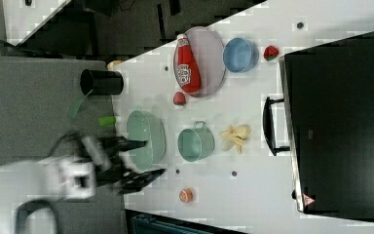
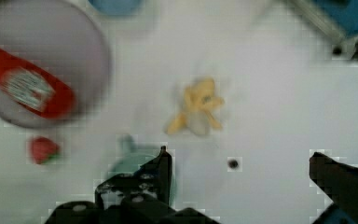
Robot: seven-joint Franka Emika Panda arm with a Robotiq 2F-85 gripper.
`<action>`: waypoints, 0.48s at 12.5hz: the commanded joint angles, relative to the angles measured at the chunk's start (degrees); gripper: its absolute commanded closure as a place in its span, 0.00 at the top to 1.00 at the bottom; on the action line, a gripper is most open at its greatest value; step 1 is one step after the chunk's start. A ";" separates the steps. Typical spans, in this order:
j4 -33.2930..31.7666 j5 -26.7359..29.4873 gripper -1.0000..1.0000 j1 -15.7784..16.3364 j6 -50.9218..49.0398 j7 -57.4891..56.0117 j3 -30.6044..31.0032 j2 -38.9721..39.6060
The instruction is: Pick banana from table and place on oven.
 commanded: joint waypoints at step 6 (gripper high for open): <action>-6.59 0.03 1.00 0.48 26.60 2.22 0.43 20.74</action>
